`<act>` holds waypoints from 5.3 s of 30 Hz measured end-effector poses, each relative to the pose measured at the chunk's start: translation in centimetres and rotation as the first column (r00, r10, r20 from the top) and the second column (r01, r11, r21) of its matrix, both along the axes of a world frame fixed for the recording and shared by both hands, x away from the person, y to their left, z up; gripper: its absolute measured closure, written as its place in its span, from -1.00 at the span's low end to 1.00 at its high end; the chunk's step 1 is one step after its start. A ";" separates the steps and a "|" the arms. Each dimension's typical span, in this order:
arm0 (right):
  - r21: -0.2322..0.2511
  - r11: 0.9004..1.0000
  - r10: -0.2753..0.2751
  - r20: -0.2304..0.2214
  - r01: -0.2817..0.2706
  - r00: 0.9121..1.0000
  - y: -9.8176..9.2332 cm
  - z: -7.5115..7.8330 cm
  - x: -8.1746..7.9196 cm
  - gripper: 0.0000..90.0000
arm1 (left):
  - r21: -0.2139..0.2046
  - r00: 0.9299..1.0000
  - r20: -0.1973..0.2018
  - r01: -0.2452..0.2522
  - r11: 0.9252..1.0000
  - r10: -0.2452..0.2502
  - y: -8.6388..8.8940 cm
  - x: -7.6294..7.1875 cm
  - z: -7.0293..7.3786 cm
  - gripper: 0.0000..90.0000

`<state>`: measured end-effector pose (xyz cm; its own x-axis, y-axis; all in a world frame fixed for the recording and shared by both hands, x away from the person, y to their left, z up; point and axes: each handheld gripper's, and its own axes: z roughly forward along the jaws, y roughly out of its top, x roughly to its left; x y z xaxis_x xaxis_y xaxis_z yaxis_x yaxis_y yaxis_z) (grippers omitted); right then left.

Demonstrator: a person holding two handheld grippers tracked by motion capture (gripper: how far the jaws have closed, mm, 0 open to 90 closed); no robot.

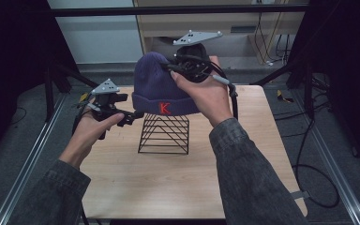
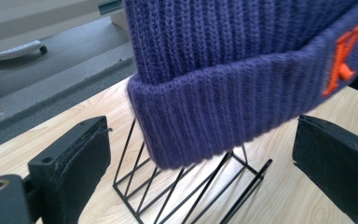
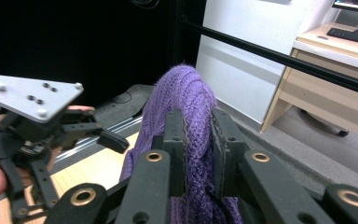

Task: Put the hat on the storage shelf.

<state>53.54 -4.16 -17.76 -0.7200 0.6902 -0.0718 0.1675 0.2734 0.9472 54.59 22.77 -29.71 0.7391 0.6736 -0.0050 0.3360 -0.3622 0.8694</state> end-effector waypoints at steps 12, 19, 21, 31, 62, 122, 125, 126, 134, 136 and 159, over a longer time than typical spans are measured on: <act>0.001 1.000 0.029 -0.006 -0.029 1.000 1.0 -0.3 -0.2 0.74 | -0.017 0.997 -0.058 0.049 0.999 -0.050 -0.3 1.6 -1.3 -0.93; -0.007 1.000 0.025 -0.013 -0.025 1.000 1.1 -0.6 0.0 0.73 | 0.025 0.997 -0.022 0.074 0.997 -0.074 -1.0 1.2 -1.1 -0.08; -0.009 1.000 0.022 -0.012 -0.022 1.000 1.0 -0.5 0.0 0.74 | 0.027 0.998 -0.010 0.057 0.998 -0.057 -1.0 1.1 -1.0 0.20; -0.006 1.000 -0.010 -0.015 0.010 1.000 -0.4 -0.5 0.5 0.73 | 0.025 0.999 0.028 0.027 0.999 -0.028 -0.8 0.1 -0.1 0.54; -0.012 0.998 -0.066 -0.100 0.065 0.993 -0.5 -4.6 3.3 0.71 | 0.065 1.000 0.010 -0.029 0.997 0.028 0.6 -0.1 -0.7 0.56; -0.109 0.994 -0.021 -0.189 0.000 0.982 -0.1 -10.2 2.4 0.68 | 0.101 0.999 -0.047 -0.020 0.995 0.025 1.6 -0.7 -6.6 0.56; -0.112 0.994 -0.018 -0.192 -0.003 0.981 0.0 -10.5 2.4 0.68 | 0.102 0.998 -0.049 -0.024 0.994 0.029 1.7 -0.7 -6.9 0.56; -0.114 0.993 -0.017 -0.194 -0.005 0.981 0.0 -10.5 2.4 0.68 | 0.097 0.998 -0.053 -0.026 0.995 0.032 1.7 -0.7 -7.0 0.56; -0.125 0.992 -0.016 -0.203 -0.010 0.979 0.0 -11.0 2.2 0.68 | 0.099 0.998 -0.055 -0.024 0.995 0.029 1.6 -0.9 -7.7 0.57; -0.127 0.992 -0.014 -0.204 -0.012 0.979 0.0 -11.2 2.1 0.68 | 0.101 0.998 -0.058 -0.024 0.995 0.030 1.6 -0.9 -7.8 0.57; -0.175 0.984 -0.007 -0.244 -0.037 0.970 0.2 -13.3 1.8 0.68 | 0.106 0.996 -0.090 -0.020 0.994 0.030 1.5 -1.0 -10.4 0.57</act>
<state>55.37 -3.93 -31.07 -0.7410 0.6713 -0.0140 0.3807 0.4372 0.8148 53.61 24.32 -40.09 0.7217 0.6922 -0.0001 0.4222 -0.4401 0.7925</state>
